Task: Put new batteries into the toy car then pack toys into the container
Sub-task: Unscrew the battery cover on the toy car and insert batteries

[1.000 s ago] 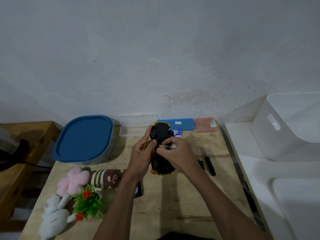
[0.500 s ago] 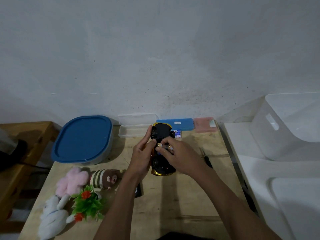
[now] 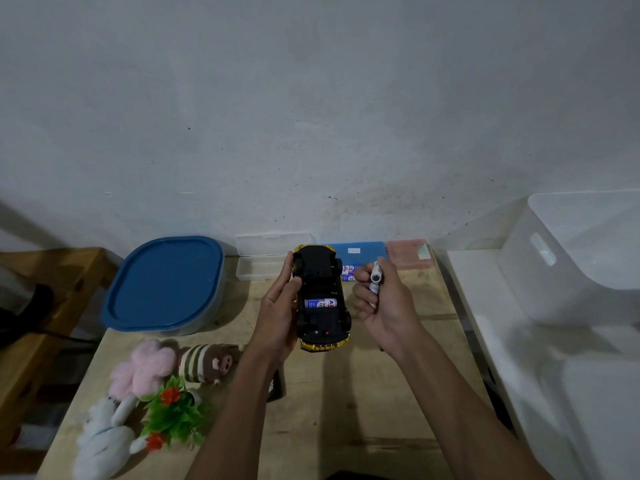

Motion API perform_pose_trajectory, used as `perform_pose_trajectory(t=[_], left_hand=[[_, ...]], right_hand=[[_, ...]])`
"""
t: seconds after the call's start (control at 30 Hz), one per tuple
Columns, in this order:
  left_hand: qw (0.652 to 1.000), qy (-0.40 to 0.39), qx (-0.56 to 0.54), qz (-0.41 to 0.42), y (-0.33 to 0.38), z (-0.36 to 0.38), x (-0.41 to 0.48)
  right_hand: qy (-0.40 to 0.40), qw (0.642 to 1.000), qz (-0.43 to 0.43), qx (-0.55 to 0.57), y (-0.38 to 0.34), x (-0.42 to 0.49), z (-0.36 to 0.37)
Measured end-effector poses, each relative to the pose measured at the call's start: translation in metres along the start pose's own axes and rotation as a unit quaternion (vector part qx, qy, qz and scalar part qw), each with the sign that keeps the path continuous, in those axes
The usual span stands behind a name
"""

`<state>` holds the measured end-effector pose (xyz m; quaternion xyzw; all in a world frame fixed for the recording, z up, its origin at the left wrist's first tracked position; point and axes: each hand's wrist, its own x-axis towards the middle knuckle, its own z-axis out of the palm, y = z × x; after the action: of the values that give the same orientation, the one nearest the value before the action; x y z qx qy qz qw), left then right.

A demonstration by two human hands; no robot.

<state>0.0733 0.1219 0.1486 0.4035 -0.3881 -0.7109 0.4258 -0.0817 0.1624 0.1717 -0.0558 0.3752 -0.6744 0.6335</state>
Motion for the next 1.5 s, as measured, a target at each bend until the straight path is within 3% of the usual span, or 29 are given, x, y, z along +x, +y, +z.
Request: perform_pose_trajectory(t=[0.23,0.43,0.53,0.57,0.6,0.67,0.73,0.8,0.9,1.03,1.1,1.3,1.5], left_hand=[[1.000,0.010,-0.007,-0.011,-0.001,0.000,-0.001],[1.000,0.019,-0.009,-0.012,0.002,-0.001,-0.002],[1.000,0.013,-0.004,-0.009,0.005,-0.002,-0.001],[1.000,0.010,0.001,-0.008,0.007,-0.003,0.000],[1.000,0.007,0.007,-0.008,0.008,-0.004,0.000],[1.000,0.003,0.012,-0.010,0.012,-0.007,0.002],[1.000,-0.009,0.018,-0.014,0.016,-0.010,0.003],[0.999,-0.016,0.026,-0.018,0.020,-0.011,0.004],[0.999,-0.015,0.043,-0.015,0.024,-0.011,0.005],[0.998,-0.016,0.051,-0.013,0.025,-0.010,0.004],[0.999,-0.005,0.040,0.003,0.024,-0.009,0.004],[0.989,0.064,0.090,0.100,0.017,-0.005,0.004],[0.963,0.112,0.174,0.171,0.010,-0.002,0.004]], right_hand=[[0.030,0.999,0.036,-0.005,0.003,-0.004,-0.003],[-0.005,0.998,0.059,-0.005,0.004,0.001,-0.010],[-0.011,0.987,0.072,-0.145,-0.001,0.003,-0.011],[-0.017,0.966,0.047,-0.255,-0.003,0.002,-0.011],[-0.033,0.921,0.001,-0.388,-0.006,0.001,-0.009],[-0.099,0.774,-0.102,-0.617,-0.015,-0.001,-0.003],[-0.169,0.641,-0.128,-0.738,-0.025,-0.001,0.006],[-0.193,0.555,-0.135,-0.798,-0.034,0.000,0.014],[-0.216,0.468,-0.171,-0.840,-0.044,0.002,0.025],[-0.248,0.396,-0.182,-0.865,-0.050,0.002,0.040],[-0.234,0.406,-0.190,-0.863,-0.047,0.004,0.040],[-0.130,0.499,-0.189,-0.836,-0.021,0.004,0.028],[-0.029,0.626,-0.139,-0.767,0.008,-0.001,0.022]])
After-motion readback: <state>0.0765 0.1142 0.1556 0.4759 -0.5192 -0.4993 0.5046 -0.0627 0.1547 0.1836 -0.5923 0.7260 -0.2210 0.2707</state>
